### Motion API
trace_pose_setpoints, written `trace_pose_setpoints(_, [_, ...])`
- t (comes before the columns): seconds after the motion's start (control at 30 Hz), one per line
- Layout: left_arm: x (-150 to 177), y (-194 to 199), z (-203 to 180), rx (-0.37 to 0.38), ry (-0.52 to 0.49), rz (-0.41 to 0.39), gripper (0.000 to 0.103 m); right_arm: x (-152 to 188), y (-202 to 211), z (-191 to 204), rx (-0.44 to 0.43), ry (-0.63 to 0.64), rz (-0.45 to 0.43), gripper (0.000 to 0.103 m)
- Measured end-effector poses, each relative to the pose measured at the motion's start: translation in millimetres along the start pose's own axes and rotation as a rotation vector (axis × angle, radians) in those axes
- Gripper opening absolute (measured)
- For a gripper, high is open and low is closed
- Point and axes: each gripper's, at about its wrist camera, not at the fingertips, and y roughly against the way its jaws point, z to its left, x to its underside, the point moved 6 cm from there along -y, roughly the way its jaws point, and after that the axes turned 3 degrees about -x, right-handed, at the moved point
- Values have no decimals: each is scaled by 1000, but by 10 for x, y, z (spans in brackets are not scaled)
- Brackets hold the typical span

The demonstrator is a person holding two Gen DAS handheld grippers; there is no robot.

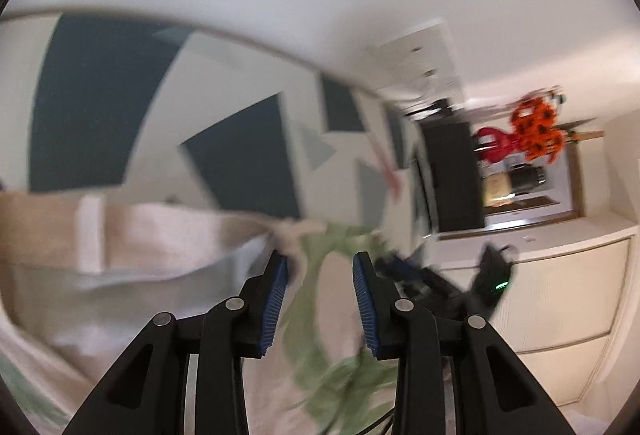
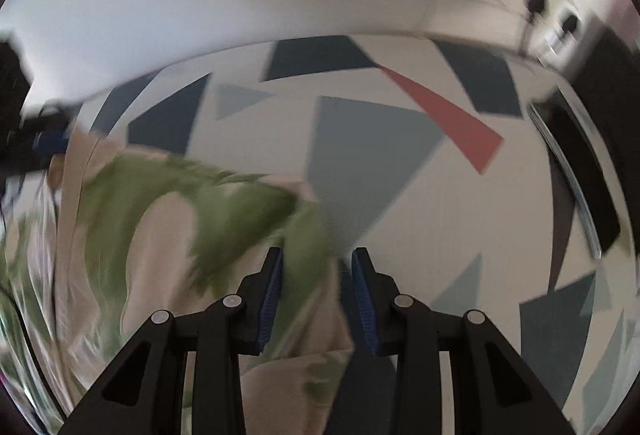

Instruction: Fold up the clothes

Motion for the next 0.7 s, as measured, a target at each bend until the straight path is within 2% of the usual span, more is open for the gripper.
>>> trace_pose_setpoints(0.1, [117, -28, 202, -35, 38, 35, 32, -21, 72, 35, -41, 1, -21, 37])
trace_pose_setpoints(0.2, [177, -101, 312, -46, 80, 38, 32, -40, 94, 193, -62, 64, -28, 37])
trace_pose_setpoints(0.3, [167, -157, 238, -17, 91, 27, 32, -41, -17, 258, -23, 102, 2, 37])
trace_pose_setpoints(0.5, [-51, -140, 23, 65, 68, -43, 32, -52, -86, 91, 26, 35, 4, 35])
trace_pose_setpoints(0.6, [-114, -162, 91, 13, 57, -20, 32, -44, -46, 20, -2, -5, 7, 35])
trace_pose_setpoints(0.7, [-103, -200, 210, -7, 71, 12, 32, -36, 7, 36, -36, -13, 9, 36])
